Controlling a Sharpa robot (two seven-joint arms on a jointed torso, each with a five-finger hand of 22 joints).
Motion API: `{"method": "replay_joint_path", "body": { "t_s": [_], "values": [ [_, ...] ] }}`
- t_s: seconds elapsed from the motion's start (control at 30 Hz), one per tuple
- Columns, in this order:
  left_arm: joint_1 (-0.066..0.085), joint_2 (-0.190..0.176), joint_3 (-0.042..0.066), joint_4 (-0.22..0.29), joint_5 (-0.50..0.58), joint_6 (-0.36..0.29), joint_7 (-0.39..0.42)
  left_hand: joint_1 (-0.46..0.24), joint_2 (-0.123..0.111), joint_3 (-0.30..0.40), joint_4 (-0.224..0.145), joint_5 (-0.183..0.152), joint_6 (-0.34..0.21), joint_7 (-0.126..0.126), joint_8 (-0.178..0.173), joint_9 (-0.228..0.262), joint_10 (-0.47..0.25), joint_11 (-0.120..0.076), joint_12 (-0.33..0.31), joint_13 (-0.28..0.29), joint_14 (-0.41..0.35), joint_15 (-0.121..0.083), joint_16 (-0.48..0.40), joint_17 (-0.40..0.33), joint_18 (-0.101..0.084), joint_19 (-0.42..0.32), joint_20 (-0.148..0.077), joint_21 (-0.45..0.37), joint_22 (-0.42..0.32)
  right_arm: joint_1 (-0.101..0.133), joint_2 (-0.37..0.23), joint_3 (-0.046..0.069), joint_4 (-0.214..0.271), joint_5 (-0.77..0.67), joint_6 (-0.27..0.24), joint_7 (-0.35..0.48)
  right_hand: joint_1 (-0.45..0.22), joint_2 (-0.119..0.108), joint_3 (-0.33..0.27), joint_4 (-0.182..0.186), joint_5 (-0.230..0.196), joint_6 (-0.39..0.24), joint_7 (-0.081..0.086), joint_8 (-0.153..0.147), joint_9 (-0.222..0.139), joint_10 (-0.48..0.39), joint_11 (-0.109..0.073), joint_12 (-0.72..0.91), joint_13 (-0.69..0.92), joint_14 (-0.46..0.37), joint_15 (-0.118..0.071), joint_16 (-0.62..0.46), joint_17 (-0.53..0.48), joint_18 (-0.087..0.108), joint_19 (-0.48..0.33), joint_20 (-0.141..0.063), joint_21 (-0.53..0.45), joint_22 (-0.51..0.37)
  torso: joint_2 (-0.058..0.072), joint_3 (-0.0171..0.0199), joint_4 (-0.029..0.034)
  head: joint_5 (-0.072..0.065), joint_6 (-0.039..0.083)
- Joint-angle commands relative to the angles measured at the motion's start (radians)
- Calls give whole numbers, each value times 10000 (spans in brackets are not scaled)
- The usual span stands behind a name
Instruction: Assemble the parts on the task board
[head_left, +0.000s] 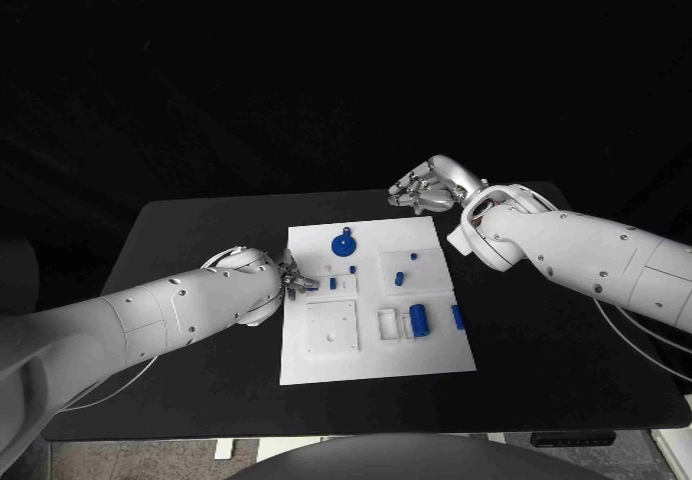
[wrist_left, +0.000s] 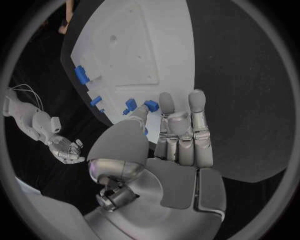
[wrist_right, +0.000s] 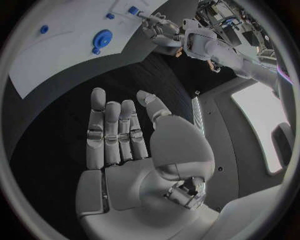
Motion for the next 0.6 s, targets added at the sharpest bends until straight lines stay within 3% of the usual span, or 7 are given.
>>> {"method": "replay_joint_path", "body": {
  "t_s": [0.03,0.07,0.13,0.27,0.43,0.6],
  "values": [
    [-66,17,-46,-11,199,443,-37,463,294,385,-442,458,13,12,-92,-683,-28,28,23,-17,-15,41,30,40,0,-48,59,-41,194,0,0,5,19,-4,103,56,-46,9,-10,-30,36,-46,16,20,2,-51,-14,-68,-9,-65,-24,-27,-12,-54,-6,-33,-39,9,2,-4,2,0,-1],
    [-66,20,-46,-7,248,451,-9,678,407,659,-679,394,6,7,-114,-700,-43,23,16,-19,-14,31,46,60,-7,-58,52,-37,195,0,0,5,19,-4,103,56,-46,9,-10,-30,36,-46,16,20,2,-51,-14,-68,-9,-65,-24,-27,-12,-54,-6,-33,-39,9,2,-6,-1,2,4],
    [-66,24,-46,0,334,452,45,896,462,1467,-1160,-100,5,35,-121,-713,-56,29,1,-25,-22,21,61,77,-23,-78,39,-22,198,0,0,5,17,-4,102,55,-46,9,-10,-30,36,-46,16,20,2,-51,-14,-68,-9,-65,-24,-27,-12,-54,-6,-33,-39,9,2,-6,-1,4,4],
    [-66,24,-46,12,520,407,149,855,386,2462,-1726,-219,73,-14,151,-562,-2,-6,2,-28,8,21,138,191,-19,-90,33,23,201,0,-2,5,13,-3,101,54,-46,9,-10,-30,36,-46,16,20,2,-51,-14,-68,-9,-65,-24,-27,-12,-54,-6,-33,-39,9,4,-6,1,-2,-1],
    [-66,-6,-44,43,818,237,271,832,385,3057,-2115,-314,93,-120,847,-78,118,-40,-51,-57,55,-11,253,392,-26,-112,5,103,198,0,-4,5,11,-3,99,55,-46,9,-10,-30,36,-46,16,20,2,-51,-14,-68,-9,-65,-24,-27,-12,-54,-6,-33,-39,9,0,-4,2,-8,3],
    [-66,-51,-41,96,1075,118,342,783,376,3205,-2186,-341,98,-161,1095,183,182,-73,-83,-61,76,-28,305,500,-29,-112,-13,149,194,0,-10,5,11,-3,96,60,-53,15,0,-18,44,-46,17,21,4,-48,-14,-67,-13,-61,-23,-29,-14,-53,0,-32,-47,14,1,-6,3,-20,11]
  ]
}}
